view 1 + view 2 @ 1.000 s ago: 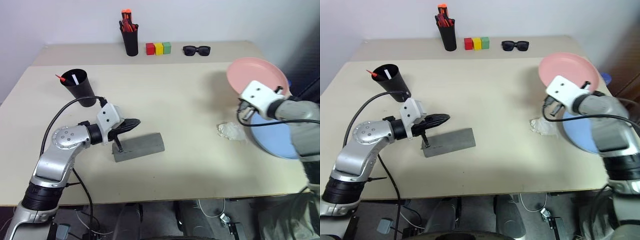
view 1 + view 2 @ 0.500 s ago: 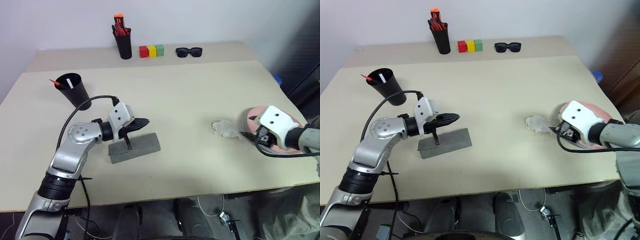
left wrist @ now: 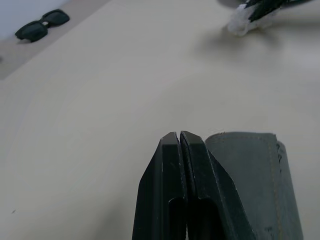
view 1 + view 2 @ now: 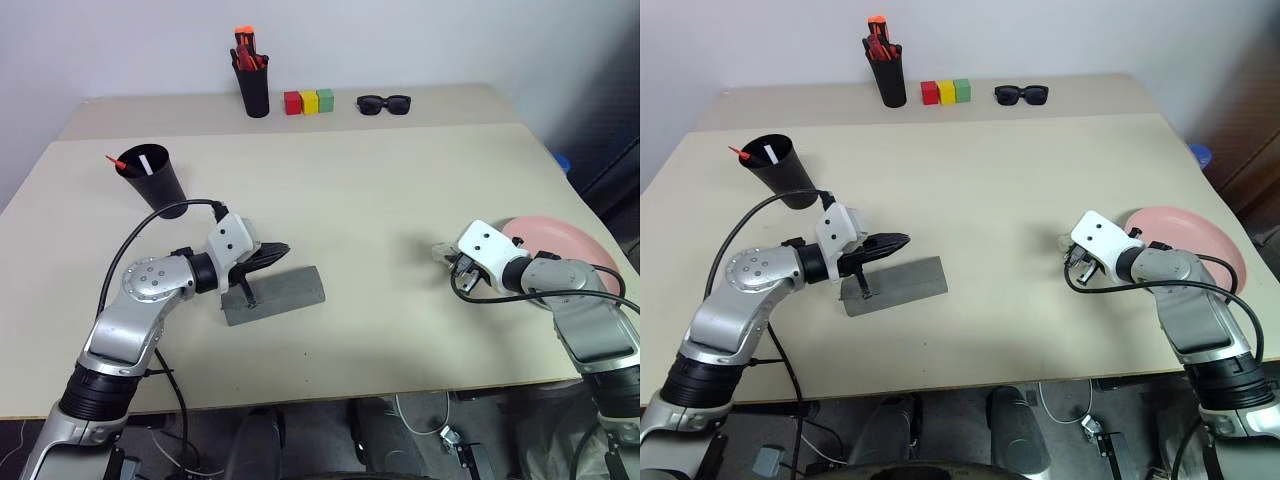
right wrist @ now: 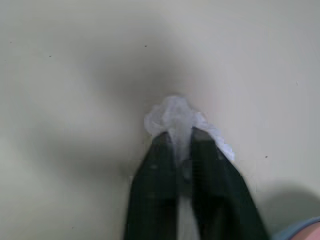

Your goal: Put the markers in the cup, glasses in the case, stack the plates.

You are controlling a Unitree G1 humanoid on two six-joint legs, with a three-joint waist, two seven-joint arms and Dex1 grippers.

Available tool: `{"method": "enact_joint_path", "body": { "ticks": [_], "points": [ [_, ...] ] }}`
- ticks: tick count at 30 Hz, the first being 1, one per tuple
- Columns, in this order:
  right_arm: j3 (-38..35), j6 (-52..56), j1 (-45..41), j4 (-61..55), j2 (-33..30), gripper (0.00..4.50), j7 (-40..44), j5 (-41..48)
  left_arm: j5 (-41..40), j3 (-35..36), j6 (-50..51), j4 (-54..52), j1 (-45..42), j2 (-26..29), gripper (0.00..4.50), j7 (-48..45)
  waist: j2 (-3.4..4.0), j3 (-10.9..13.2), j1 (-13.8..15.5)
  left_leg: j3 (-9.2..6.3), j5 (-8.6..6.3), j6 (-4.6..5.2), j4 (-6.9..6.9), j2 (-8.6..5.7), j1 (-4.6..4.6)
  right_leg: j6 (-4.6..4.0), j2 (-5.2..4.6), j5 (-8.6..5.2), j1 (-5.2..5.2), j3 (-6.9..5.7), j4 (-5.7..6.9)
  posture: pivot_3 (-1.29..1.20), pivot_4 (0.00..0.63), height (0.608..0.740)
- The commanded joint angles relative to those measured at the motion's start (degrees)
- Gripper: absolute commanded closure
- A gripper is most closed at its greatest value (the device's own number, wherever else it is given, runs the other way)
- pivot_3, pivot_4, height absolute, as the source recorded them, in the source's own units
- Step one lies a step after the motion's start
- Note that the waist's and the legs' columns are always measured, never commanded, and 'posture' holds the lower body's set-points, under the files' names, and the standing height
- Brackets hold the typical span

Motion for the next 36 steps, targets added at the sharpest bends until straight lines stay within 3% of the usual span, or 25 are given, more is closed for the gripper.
{"method": "enact_joint_path", "body": {
  "ticks": [1,7,10,15,19,23,26,30,36],
  "points": [
    [-6.5,2.8,-1.5,-3.4,-5.7,4.47,0.4,-0.6,-0.8,0.8,-0.2,-1.4,-0.1,0.1,4.50,0.1,0.00,0.0,0.3,0.00,0.00,0.00,0.01,0.00,0.00,0.00,-0.01,0.00,0.00,0.00,-0.01,0.00,0.150,0.740],
    [-13.4,6.2,1.1,1.0,-13.4,4.47,0.3,-1.7,-0.3,2.1,-1.5,2.0,-1.6,0.7,4.50,-0.2,-0.01,0.0,0.7,0.00,-0.01,0.01,-0.02,0.01,0.01,-0.02,0.00,-0.01,0.00,-0.01,-0.04,0.00,0.150,0.740],
    [-14.1,4.4,3.8,3.3,-13.9,3.38,0.2,-1.3,-0.1,4.1,-2.4,3.6,-1.6,1.6,4.50,0.3,-0.02,0.0,0.6,0.01,-0.04,0.06,-0.03,0.01,0.01,-0.03,0.00,-0.02,0.02,-0.01,-0.11,0.00,0.150,0.740],
    [-12.9,-1.1,1.5,5.9,-10.7,0.97,-3.0,-1.2,-0.4,9.2,-3.2,4.4,1.5,3.0,4.50,2.1,0.00,0.0,-0.5,0.07,-0.04,0.07,-0.02,0.02,0.04,-0.03,0.00,0.00,0.02,0.02,-0.09,0.00,0.150,0.740],
    [-13.1,-5.7,-3.4,4.3,-4.3,0.97,-1.1,5.4,-1.0,15.0,-3.1,2.0,7.2,3.7,4.50,4.7,0.00,0.0,-1.4,0.08,-0.05,0.09,-0.09,0.09,0.11,-0.02,0.06,0.01,0.01,0.03,-0.06,0.00,0.150,0.740],
    [-13.7,-2.8,-8.9,4.0,5.1,0.97,2.9,17.1,-1.1,24.1,-3.2,-1.3,17.5,3.8,4.50,7.3,-0.01,0.0,-0.9,0.06,-0.06,0.10,-0.11,0.10,0.10,-0.01,0.08,0.00,-0.01,0.03,0.00,0.00,0.150,0.740],
    [-11.6,-1.1,-10.9,4.5,8.3,0.97,7.1,21.9,-1.4,29.3,-2.5,-2.9,23.1,3.7,4.50,8.7,-0.03,0.0,-0.3,0.03,-0.06,0.10,-0.10,0.08,0.05,0.00,0.03,-0.02,0.00,0.00,-0.02,0.00,0.150,0.740],
    [-8.5,-2.5,-10.8,6.5,9.6,0.97,10.1,22.7,-2.6,33.7,-2.3,-4.5,28.5,2.6,4.50,9.6,-0.04,0.0,0.5,0.04,-0.07,0.10,-0.05,0.07,0.02,-0.05,-0.01,-0.01,0.08,-0.01,-0.29,0.00,0.150,0.740],
    [-4.9,-7.4,-10.7,10.3,10.7,0.97,11.1,20.4,-3.7,34.9,-1.0,-8.7,32.4,0.6,4.50,11.6,-0.04,0.0,0.6,0.07,-0.08,0.10,-0.13,0.07,0.02,-0.10,-0.03,0.03,0.17,-0.04,-0.55,0.00,0.150,0.740]
  ]
}}
